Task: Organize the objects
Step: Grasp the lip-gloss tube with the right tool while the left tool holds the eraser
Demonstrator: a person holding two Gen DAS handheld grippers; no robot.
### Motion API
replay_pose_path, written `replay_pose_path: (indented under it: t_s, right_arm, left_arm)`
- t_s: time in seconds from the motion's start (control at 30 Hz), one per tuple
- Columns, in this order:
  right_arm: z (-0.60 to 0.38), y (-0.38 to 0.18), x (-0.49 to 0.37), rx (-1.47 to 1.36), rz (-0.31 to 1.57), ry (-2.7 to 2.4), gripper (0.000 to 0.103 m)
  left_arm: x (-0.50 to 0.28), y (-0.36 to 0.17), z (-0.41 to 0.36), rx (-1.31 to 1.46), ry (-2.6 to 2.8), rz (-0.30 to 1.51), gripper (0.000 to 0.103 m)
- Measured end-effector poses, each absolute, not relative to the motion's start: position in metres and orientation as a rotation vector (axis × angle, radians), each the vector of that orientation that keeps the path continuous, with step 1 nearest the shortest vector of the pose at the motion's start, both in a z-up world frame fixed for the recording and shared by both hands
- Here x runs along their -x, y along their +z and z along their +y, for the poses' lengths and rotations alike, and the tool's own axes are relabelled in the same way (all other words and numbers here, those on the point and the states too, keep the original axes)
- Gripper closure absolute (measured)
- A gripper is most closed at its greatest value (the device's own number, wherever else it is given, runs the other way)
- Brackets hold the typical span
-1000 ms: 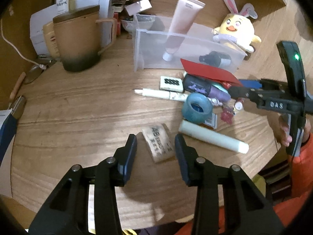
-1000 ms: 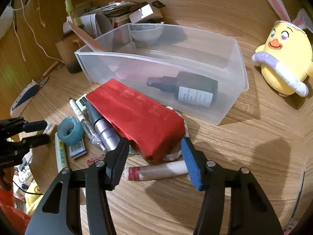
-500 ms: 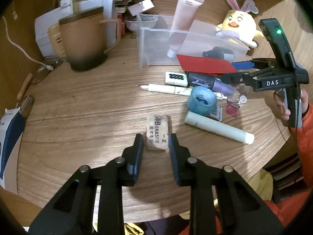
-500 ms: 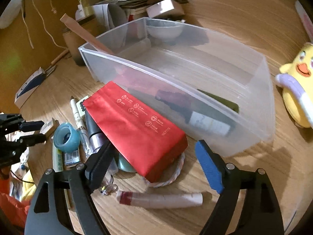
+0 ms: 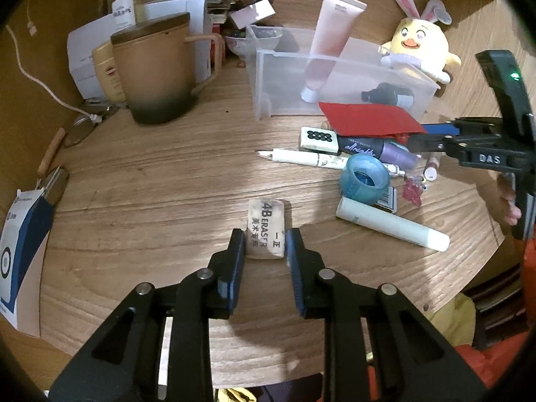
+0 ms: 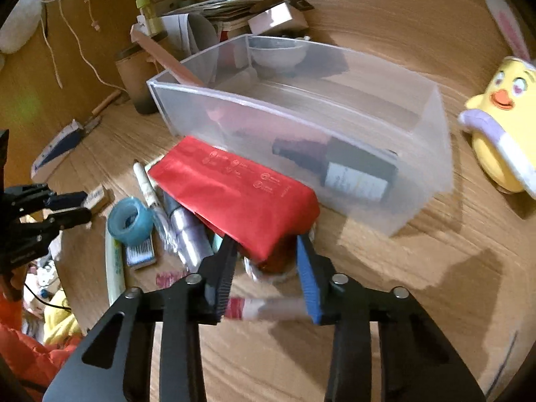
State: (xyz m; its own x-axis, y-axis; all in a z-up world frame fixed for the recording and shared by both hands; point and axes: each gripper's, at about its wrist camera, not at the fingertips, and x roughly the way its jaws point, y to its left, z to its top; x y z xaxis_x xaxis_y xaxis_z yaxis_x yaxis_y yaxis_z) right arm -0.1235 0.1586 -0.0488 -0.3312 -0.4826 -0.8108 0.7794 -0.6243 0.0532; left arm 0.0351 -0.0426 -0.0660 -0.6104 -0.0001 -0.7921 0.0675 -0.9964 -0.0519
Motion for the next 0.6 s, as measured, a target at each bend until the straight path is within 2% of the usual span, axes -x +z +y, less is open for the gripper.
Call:
replay_pose_path:
  t_s: [0.1, 0.13, 0.17, 0.23, 0.4, 0.6]
  right_arm:
    - [0.167, -0.042, 0.111, -1.044, 0.468, -2.082, 0.07]
    - [0.17, -0.04, 0.108, -1.048, 0.461, -2.098, 0.065]
    - [0.172, -0.04, 0.105, -1.063, 0.449, -2.118, 0.053]
    - [0.177, -0.039, 0.102, -1.079, 0.405, -2.165, 0.039]
    - [0.179, -0.041, 0.101, -1.089, 0.351, -2.289, 0.038]
    - [0.184, -0.053, 0.097, -1.124, 0.386, -2.346, 0.038]
  left_arm:
    - [-0.035, -0.068, -0.039, -1.342, -2.78, 0.079, 0.08]
    - [-0.036, -0.068, -0.039, -1.336, -2.779, 0.078, 0.08]
    - [-0.036, -0.068, -0.039, -1.331, -2.779, 0.083, 0.08]
    - [-0.035, -0.068, -0.039, -1.324, -2.778, 0.094, 0.08]
    - [-0.031, -0.067, -0.04, -1.318, -2.782, 0.147, 0.08]
    - [-0.029, -0.06, -0.041, -1.266, -2.801, 0.185, 0.08]
